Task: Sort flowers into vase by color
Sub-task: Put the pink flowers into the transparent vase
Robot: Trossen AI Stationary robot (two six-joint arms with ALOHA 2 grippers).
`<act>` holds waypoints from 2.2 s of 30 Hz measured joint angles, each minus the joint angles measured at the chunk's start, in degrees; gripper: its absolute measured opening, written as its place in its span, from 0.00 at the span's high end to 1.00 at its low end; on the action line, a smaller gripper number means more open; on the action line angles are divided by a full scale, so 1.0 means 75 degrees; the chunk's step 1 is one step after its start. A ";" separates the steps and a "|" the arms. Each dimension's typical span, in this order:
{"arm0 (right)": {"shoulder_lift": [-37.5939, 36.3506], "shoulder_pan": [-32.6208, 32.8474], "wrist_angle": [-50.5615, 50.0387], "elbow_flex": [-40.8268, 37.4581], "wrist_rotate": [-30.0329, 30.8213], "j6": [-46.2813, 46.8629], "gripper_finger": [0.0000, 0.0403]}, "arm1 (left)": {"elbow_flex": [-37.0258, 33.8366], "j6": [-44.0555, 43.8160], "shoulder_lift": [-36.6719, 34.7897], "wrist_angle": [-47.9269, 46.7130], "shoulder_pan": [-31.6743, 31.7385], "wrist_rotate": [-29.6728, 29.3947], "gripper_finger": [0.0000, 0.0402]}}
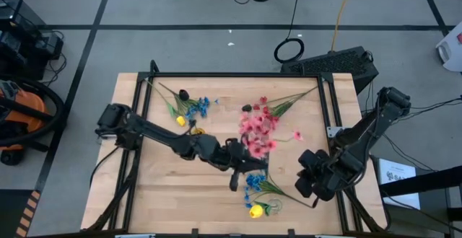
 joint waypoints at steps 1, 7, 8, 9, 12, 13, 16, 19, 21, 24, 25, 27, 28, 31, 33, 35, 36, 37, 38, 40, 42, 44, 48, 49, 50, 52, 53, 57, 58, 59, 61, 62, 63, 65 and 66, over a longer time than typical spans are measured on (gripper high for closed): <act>0.0001 0.0040 -0.0074 0.0000 -0.0094 0.0019 0.99 | 0.0000 0.0125 0.0136 0.0244 0.0000 0.0104 1.00; 0.0000 0.0118 -0.0154 0.0000 -0.0200 0.0026 0.99 | 0.0000 -0.0345 0.0899 0.2094 0.0015 0.0871 1.00; 0.0000 0.0118 -0.0154 0.0000 -0.0197 0.0026 0.99 | 0.0000 -0.0526 0.0988 0.2267 0.0020 0.0974 1.00; 0.0003 0.0118 -0.0151 0.0000 -0.0197 0.0021 0.99 | 0.0000 -0.0680 0.1049 0.2348 0.0024 0.1030 1.00; 0.0003 0.0118 -0.0151 0.0000 -0.0188 0.0002 0.99 | 0.0029 -0.0739 0.1181 0.2387 -0.0003 0.1083 1.00; 0.0003 0.0118 -0.0151 0.0000 -0.0188 -0.0023 0.99 | 0.0059 -0.0671 0.1188 0.2385 -0.0037 0.1083 1.00; 0.0003 0.0118 -0.0148 0.0000 -0.0183 -0.0046 0.99 | 0.0102 -0.0340 0.1183 0.2370 -0.0157 0.1097 1.00; 0.0000 0.0118 -0.0148 0.0000 -0.0180 -0.0055 0.99 | 0.0108 -0.0069 0.1182 0.2311 -0.0230 0.1126 1.00; 0.0003 0.0118 -0.0148 0.0000 -0.0180 -0.0058 0.99 | 0.0108 -0.0029 0.1182 0.2268 -0.0257 0.1121 1.00; 0.0003 0.0118 -0.0145 0.0000 -0.0035 -0.0057 0.99 | 0.0114 -0.0047 0.1176 0.1851 -0.0302 0.0998 1.00; 0.0003 0.0118 -0.0137 0.0000 0.0049 -0.0060 0.99 | 0.0114 -0.0047 0.1184 0.1761 -0.0326 0.0939 1.00; 0.0003 0.0118 -0.0131 0.0000 0.0176 -0.0061 0.99 | 0.0182 -0.0023 0.1197 0.1592 -0.0348 0.0907 1.00; 0.0003 0.0118 -0.0129 0.0000 0.0189 -0.0061 0.99 | 0.0322 0.0050 0.1197 0.1413 -0.0355 0.0892 1.00; 0.0003 0.0118 -0.0131 0.0000 0.0196 -0.0061 0.99 | 0.0865 0.0306 0.1174 0.0451 -0.0379 0.0852 1.00; 0.0003 0.0118 -0.0134 0.0000 0.0196 -0.0061 0.99 | 0.1242 0.0365 0.1177 -0.0306 -0.0379 0.0850 1.00; 0.0003 0.0118 -0.0134 0.0000 0.0195 -0.0060 0.99 | 0.1506 0.0378 0.1182 -0.0700 -0.0370 0.0850 1.00; 0.0003 0.0118 -0.0133 0.0000 0.0194 -0.0061 0.99 | 0.1593 0.0476 0.1180 -0.0765 -0.0364 0.0860 1.00; 0.0003 0.0118 -0.0134 0.0000 0.0196 -0.0060 0.99 | 0.1647 0.0569 0.1179 -0.0757 -0.0364 0.0892 1.00; 0.0003 0.0118 -0.0134 0.0000 0.0196 -0.0061 0.99 | 0.1684 0.0658 0.1177 -0.0757 -0.0364 0.0937 1.00; 0.0003 0.0118 -0.0134 0.0000 0.0196 -0.0059 0.99 | 0.1702 0.0701 0.1177 -0.0769 -0.0364 0.0953 1.00; 0.0003 0.0118 -0.0134 0.0000 0.0196 -0.0061 0.99 | 0.1702 0.0704 0.1179 -0.0803 -0.0390 0.0958 1.00; 0.0003 0.0118 -0.0134 0.0000 0.0196 -0.0059 0.99 | 0.1702 0.0706 0.1243 -0.0691 -0.0420 0.0951 1.00; 0.0003 0.0118 -0.0134 0.0000 0.0199 -0.0059 0.99 | 0.1704 0.0758 0.1382 -0.0587 -0.0534 0.0811 1.00; 0.0003 0.0118 -0.0137 0.0000 0.0197 -0.0061 0.99 | 0.1723 0.0755 0.1449 -0.0503 -0.0544 0.0766 1.00; 0.0003 0.0118 -0.0132 0.0000 0.0196 -0.0063 0.99 | 0.1724 0.0754 0.1483 -0.0466 -0.0572 0.0741 1.00; 0.0003 0.0118 -0.0140 0.0000 0.0199 -0.0080 0.99 | 0.1711 0.0755 0.1584 -0.0435 -0.0598 0.0688 1.00; 0.0003 0.0118 -0.0141 0.0000 0.0198 -0.0086 0.99 | 0.1716 0.0756 0.1636 -0.0368 -0.0601 0.0625 1.00; 0.0001 0.0118 -0.0127 0.0000 0.0201 -0.0088 0.99 | 0.1716 0.0731 0.1820 -0.0388 -0.0600 0.0499 1.00; 0.0006 0.0115 -0.0121 0.0000 0.0199 -0.0088 0.99 | 0.1716 0.0706 0.1858 -0.0412 -0.0600 0.0429 1.00; 0.0006 0.0116 -0.0113 0.0000 0.0201 -0.0088 0.99 | 0.1711 0.0691 0.1882 -0.0490 -0.0600 0.0393 0.99; 0.0003 0.0117 -0.0097 0.0000 0.0203 -0.0088 0.99 | 0.1710 0.0697 0.1945 -0.0487 -0.0600 0.0363 0.97; 0.0005 0.0118 -0.0089 0.0000 0.0199 -0.0088 0.99 | 0.1712 0.0691 0.1960 -0.0436 -0.0600 0.0353 0.96; 0.0006 0.0118 -0.0084 0.0000 0.0198 -0.0088 0.99 | 0.1714 0.0688 0.1967 -0.0438 -0.0602 0.0349 0.94; 0.0003 0.0118 -0.0084 0.0000 0.0202 -0.0088 0.99 | 0.1712 0.0687 0.1978 -0.0480 -0.0612 0.0350 0.91; 0.0003 0.0118 -0.0084 0.0000 0.0196 -0.0088 0.99 | 0.1712 0.0685 0.1981 -0.0533 -0.0612 0.0352 0.89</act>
